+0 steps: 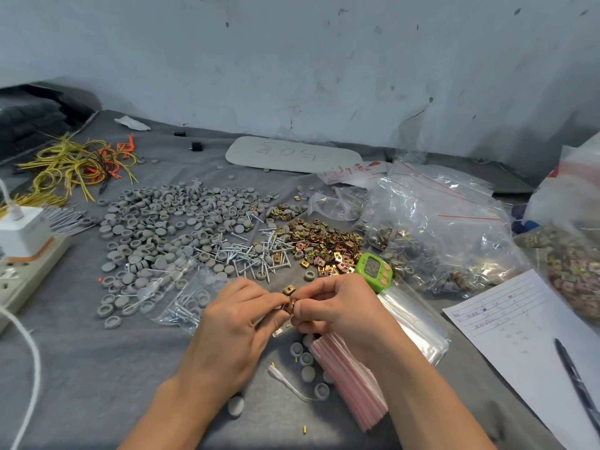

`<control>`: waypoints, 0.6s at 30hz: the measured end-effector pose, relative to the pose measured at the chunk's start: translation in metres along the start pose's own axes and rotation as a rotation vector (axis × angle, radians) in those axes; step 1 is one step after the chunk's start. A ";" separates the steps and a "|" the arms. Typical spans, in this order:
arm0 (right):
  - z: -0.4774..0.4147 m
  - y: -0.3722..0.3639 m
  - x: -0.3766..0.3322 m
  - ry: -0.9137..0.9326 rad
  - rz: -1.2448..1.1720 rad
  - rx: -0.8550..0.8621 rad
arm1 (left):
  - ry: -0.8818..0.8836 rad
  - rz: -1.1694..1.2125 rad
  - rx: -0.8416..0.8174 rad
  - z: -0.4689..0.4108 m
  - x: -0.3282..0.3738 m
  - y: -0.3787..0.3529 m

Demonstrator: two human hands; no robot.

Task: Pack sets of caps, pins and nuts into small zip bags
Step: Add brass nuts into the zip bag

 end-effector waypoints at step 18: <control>0.002 -0.019 0.000 0.018 -0.262 0.134 | 0.002 -0.108 0.143 0.002 0.000 0.007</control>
Point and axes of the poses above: each hand's wrist, its own z-axis away from the middle knuckle, its own y-axis out of the back of the hand, x = y × z, the point moved 5 cm from there along -z, towards the middle knuckle, and after that the axes turned 10 degrees about -y, right-handed, at the moved point
